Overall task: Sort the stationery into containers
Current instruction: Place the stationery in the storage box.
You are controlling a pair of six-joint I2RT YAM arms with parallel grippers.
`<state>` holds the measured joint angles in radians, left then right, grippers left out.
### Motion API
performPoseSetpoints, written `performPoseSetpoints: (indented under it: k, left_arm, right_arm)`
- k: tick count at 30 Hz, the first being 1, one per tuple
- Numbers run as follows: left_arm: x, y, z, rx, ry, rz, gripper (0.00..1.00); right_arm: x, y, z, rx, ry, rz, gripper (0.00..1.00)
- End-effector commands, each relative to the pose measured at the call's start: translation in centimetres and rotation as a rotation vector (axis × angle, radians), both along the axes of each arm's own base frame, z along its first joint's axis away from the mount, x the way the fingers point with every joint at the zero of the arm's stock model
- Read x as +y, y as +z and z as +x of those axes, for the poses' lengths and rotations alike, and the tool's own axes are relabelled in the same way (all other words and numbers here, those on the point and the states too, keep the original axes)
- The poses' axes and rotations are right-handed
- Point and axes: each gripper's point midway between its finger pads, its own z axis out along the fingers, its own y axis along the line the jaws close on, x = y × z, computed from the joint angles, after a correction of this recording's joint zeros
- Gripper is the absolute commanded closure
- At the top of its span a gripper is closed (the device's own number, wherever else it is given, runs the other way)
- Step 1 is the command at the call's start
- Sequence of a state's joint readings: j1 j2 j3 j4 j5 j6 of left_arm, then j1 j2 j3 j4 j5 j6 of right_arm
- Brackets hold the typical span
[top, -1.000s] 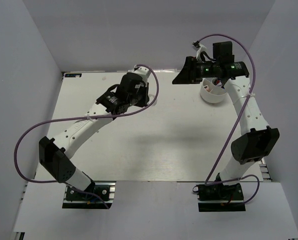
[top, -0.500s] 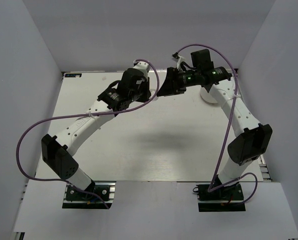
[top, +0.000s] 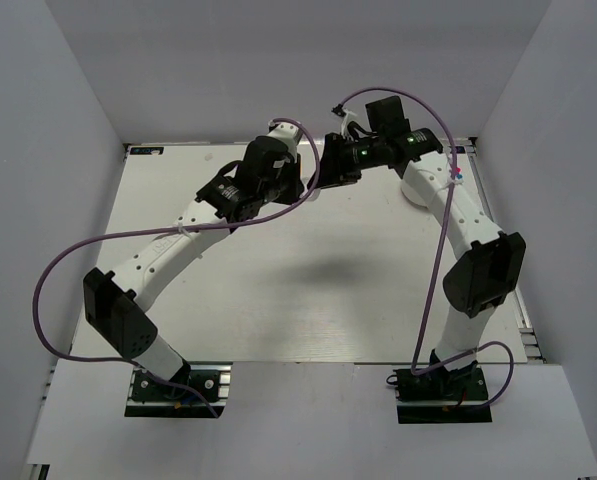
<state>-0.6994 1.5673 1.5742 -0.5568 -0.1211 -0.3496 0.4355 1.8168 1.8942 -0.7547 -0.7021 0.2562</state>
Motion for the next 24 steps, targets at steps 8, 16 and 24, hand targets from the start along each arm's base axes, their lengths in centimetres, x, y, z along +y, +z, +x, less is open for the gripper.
performPoseSetpoints:
  k: [8, 16, 24]
  left_arm:
    - [0.5, 1.3, 2.1, -0.050, 0.092, 0.008, 0.48]
    - [1.6, 3.2, 5.5, -0.097, 0.142, -0.048, 0.02]
    - [4.4, 0.5, 7.9, -0.068, 0.128, 0.045, 0.02]
  right_arm:
    - [0.5, 0.8, 2.6, -0.047, -0.025, 0.017, 0.94]
    - [-1.9, -1.3, 8.2, -0.093, -0.122, -0.048, 1.00]
    - [-11.7, -4.8, 20.1, -0.291, -0.369, -0.275, 1.00]
